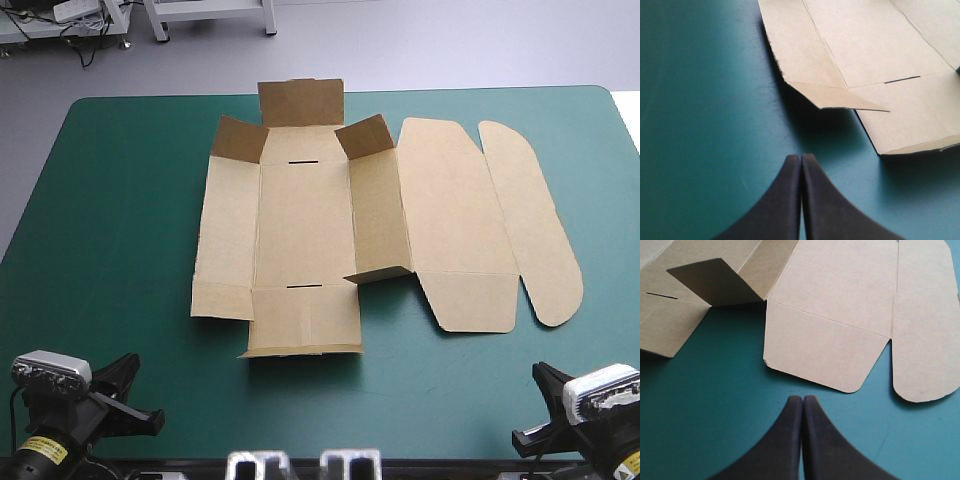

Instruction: Fold the box

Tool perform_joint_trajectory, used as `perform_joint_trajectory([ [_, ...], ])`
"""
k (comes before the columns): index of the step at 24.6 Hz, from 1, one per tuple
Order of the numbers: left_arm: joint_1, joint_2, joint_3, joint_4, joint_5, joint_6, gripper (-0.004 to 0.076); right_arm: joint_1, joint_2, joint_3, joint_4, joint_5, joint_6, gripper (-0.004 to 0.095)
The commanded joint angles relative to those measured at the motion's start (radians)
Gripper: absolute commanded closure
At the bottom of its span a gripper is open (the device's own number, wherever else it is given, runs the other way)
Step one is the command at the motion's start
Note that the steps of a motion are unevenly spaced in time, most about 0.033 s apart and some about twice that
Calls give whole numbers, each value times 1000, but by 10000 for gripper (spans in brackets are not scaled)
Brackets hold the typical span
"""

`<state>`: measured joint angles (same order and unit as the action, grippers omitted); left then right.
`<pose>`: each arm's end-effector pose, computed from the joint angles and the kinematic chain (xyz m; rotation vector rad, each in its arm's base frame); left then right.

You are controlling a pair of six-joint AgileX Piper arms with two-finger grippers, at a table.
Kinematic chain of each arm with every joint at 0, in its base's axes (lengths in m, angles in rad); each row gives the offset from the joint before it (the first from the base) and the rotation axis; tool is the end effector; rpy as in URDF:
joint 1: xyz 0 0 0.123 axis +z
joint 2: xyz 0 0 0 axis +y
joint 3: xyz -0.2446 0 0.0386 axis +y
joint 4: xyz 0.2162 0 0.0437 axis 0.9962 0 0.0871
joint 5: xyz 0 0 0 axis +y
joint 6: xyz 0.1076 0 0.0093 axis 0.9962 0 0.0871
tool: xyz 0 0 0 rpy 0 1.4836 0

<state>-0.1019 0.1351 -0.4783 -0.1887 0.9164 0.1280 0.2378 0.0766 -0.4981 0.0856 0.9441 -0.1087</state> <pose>0.0446 -0.0207 0.2589 0.2098 2.0380 -0.2088 0.0334 0.0158 0.2632 -0.3402 1.9791 0.1842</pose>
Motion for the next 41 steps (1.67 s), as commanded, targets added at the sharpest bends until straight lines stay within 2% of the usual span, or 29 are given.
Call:
perform_joint_trajectory([
  [1, 0, 16, -22, -21, -69, -3, 734, -6, 13, -21, -2, -68, -4, 923],
  [7, 0, 22, -30, -19, -88, -3, 734, -6, 13, -21, -2, -68, -4, 923],
  [11, 0, 100, -115, -14, -121, -3, 734, -6, 24, -21, -2, -70, -4, 923],
  [24, 0, 709, -576, 1, -121, -3, 734, -6, 139, -23, 10, -129, -4, 923],
  [31, 18, 1090, -770, 89, -122, -128, 734, -6, 140, -65, 40, -144, 15, 923],
  [34, 139, 1220, -782, -96, -97, -87, 734, -6, 140, -85, 42, -140, 15, 923],
  [38, 257, 1366, -782, -431, 57, 134, 734, -6, 140, -92, 42, -128, 15, 923],
  [41, 256, 1459, -782, -474, 118, 148, 734, -6, 140, -92, 51, -121, 15, 923],
])
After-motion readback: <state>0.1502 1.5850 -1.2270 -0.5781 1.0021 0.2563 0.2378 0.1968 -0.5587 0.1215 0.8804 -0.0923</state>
